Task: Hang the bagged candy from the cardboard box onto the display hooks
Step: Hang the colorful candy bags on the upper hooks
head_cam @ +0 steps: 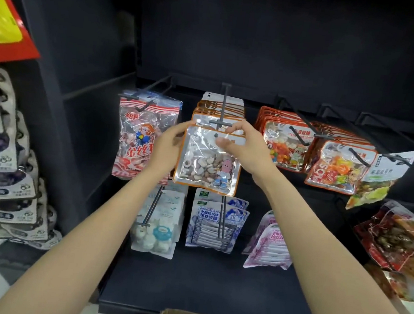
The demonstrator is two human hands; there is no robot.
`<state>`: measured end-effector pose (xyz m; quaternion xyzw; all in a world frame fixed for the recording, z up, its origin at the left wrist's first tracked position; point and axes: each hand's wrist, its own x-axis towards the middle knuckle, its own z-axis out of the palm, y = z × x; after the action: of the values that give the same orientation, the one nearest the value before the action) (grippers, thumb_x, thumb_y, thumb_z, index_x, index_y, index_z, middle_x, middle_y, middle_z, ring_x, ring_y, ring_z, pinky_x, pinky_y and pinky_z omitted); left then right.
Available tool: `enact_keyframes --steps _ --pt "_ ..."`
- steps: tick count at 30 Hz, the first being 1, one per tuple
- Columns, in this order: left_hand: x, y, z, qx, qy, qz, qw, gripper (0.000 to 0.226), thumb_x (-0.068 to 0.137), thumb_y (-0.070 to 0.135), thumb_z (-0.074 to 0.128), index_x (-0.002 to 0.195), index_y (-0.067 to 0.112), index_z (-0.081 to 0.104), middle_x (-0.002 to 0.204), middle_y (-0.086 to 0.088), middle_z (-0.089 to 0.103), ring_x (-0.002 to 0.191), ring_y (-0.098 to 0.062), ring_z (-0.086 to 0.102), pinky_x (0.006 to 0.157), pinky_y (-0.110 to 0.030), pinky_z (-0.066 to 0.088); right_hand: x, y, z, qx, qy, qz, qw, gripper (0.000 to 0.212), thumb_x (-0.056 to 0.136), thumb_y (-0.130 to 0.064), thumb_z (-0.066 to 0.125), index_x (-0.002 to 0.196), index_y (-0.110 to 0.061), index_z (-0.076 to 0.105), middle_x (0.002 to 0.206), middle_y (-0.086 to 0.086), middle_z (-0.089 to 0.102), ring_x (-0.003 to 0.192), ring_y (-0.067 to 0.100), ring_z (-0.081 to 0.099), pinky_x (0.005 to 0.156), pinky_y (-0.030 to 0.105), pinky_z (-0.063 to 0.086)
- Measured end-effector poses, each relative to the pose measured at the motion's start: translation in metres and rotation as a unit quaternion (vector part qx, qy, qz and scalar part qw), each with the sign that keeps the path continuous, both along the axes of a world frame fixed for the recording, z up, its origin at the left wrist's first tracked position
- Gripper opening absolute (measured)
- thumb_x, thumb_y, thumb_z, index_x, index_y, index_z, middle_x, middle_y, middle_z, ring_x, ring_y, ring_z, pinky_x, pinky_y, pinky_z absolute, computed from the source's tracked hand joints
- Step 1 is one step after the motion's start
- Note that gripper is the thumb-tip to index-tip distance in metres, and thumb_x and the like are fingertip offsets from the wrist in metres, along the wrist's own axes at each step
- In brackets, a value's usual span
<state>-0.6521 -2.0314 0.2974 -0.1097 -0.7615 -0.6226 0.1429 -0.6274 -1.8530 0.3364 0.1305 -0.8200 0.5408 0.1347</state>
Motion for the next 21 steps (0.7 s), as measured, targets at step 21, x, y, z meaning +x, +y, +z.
enact_keyframes --steps 21 --pt "0.002 0.019 -0.02 -0.44 0.216 0.141 0.86 0.066 0.083 0.028 0.069 0.141 0.014 0.041 0.148 -0.005 0.038 0.139 -0.024 0.03 0.114 -0.043 0.025 -0.022 -0.01 -0.029 0.315 0.312 -0.33 0.833 0.035 0.076 -0.029 0.071 0.107 -0.015 0.06 0.114 0.008 0.055 0.109 0.027 0.049 0.093 0.037 0.031"
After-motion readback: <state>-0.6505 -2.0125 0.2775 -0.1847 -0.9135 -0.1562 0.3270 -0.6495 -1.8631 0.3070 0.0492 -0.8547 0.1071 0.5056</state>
